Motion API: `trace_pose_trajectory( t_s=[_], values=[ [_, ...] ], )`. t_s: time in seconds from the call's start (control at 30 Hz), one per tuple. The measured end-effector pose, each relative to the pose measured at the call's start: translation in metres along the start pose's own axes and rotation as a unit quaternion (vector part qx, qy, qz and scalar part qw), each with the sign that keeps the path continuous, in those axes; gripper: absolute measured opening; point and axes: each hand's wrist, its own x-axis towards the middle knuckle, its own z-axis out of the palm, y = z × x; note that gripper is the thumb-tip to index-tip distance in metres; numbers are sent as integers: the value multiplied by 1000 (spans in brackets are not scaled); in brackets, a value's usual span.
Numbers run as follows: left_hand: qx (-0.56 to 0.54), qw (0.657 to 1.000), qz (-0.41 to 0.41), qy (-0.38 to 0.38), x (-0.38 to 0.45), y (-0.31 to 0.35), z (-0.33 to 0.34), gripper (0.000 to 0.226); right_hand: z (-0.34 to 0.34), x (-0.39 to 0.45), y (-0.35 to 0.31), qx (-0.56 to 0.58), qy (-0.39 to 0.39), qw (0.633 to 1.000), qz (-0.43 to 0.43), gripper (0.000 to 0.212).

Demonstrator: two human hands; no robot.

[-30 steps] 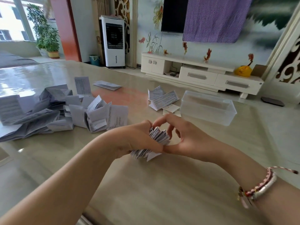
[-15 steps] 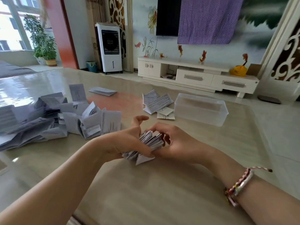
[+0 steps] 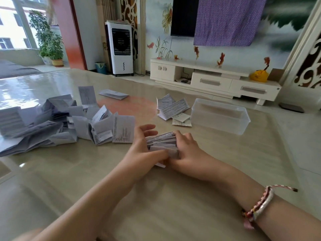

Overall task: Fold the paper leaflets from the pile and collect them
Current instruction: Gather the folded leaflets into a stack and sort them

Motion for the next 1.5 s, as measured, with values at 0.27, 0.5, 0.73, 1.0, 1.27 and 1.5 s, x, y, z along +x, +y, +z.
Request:
trace_pose_trajectory(
  t_s=[0.27, 0.5, 0.73, 1.0, 1.27, 1.5],
  values=[
    [-69, 991, -15, 110, 15, -5, 19, 15, 12, 1, 11, 44, 24, 999, -11, 77],
    [-9, 986, 43, 160, 13, -6, 30, 27, 0, -8, 6, -75, 122, 986, -86, 84],
    [-2, 984, 25, 175, 17, -7, 32, 21, -1, -3, -1, -198, 84, 970, -115, 44],
    [1, 990, -18, 139, 26, 0, 31, 10, -14, 3, -28, -186, 45, 979, -74, 28],
    [-103, 989, -97, 36, 80, 30, 42, 38, -96, 26, 12, 32, 142, 984, 104, 19],
    [-54, 985, -152, -56, 147, 38, 96, 50, -160, 75, 80, 30, 205, 942, 263, 34]
  ],
)
